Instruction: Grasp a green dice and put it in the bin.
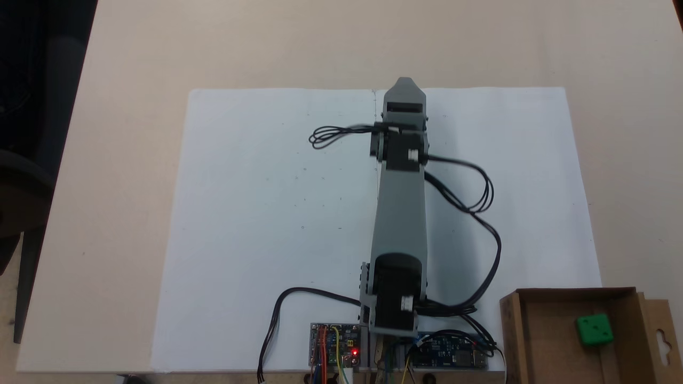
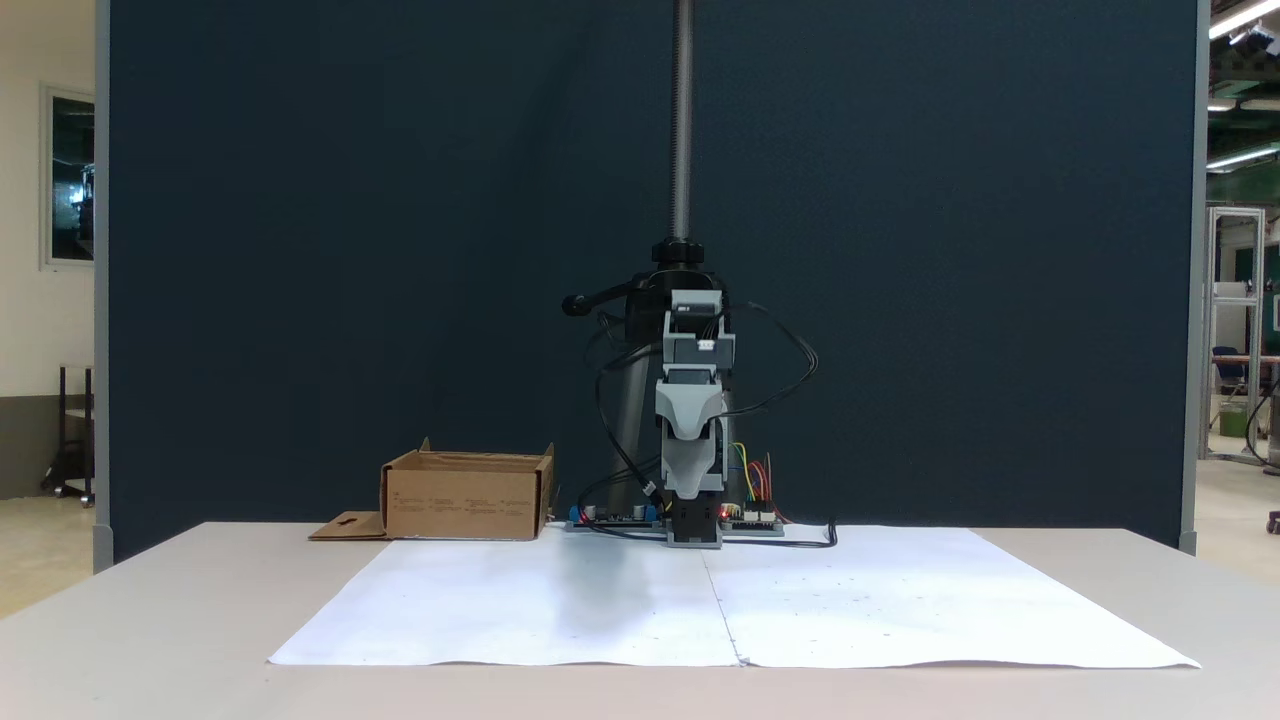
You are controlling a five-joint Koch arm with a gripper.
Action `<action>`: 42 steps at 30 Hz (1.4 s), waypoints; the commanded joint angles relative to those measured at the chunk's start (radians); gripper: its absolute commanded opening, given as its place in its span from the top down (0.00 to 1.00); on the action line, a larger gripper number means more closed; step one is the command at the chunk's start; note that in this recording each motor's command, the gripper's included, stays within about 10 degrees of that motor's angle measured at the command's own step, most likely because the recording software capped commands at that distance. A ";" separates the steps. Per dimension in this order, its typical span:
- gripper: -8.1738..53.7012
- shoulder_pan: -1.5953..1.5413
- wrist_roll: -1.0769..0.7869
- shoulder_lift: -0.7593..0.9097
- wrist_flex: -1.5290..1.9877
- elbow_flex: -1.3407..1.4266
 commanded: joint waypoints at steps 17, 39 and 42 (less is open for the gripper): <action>0.16 -0.009 -0.029 0.425 -0.653 0.529; 0.16 -0.069 -0.081 0.443 -1.321 0.977; 0.15 -0.066 -0.081 0.443 -1.331 0.996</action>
